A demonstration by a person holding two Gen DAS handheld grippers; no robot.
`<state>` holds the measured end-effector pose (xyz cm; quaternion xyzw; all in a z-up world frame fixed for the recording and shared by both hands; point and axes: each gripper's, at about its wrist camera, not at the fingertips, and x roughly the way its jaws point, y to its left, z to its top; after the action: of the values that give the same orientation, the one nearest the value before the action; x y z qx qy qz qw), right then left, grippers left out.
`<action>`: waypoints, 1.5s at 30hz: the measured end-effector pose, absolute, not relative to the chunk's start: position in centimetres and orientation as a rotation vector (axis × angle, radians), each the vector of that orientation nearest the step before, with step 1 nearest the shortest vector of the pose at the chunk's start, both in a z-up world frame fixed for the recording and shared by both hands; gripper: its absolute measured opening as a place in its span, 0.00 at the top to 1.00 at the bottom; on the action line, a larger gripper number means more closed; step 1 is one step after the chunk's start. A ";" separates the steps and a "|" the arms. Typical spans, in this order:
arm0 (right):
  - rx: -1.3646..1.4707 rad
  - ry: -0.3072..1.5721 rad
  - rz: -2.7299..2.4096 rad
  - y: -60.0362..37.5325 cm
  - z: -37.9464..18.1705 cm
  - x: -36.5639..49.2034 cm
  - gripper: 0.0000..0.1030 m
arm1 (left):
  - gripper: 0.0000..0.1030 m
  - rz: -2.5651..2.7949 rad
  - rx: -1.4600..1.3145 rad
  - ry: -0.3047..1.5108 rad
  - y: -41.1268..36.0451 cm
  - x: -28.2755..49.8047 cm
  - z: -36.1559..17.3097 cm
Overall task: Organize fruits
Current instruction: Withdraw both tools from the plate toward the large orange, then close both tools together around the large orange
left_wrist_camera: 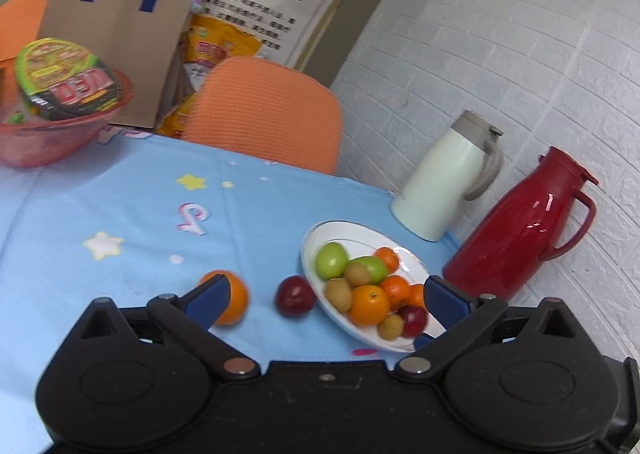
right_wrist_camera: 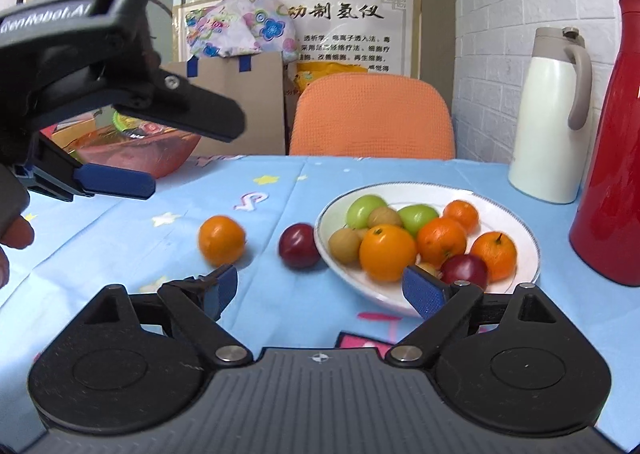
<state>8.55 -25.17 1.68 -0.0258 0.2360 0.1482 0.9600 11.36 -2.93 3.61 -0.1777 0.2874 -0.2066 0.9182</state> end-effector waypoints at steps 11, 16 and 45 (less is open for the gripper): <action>-0.106 0.516 0.391 -21.8 0.9 7.4 0.00 | 0.00 -0.288 -0.376 0.649 0.9 11.4 0.6; -0.139 0.510 0.416 -20.2 1.3 7.8 0.00 | 0.00 -0.279 -0.343 0.643 1.3 12.0 0.9; -0.108 0.602 0.430 -16.7 -0.4 14.8 0.00 | 0.05 -0.475 -0.407 0.794 0.6 20.2 -1.9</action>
<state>14.77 -16.69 -0.40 -0.0528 0.2939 0.2099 0.9310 20.21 0.57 -1.86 -0.1949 0.3805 -0.2273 0.8750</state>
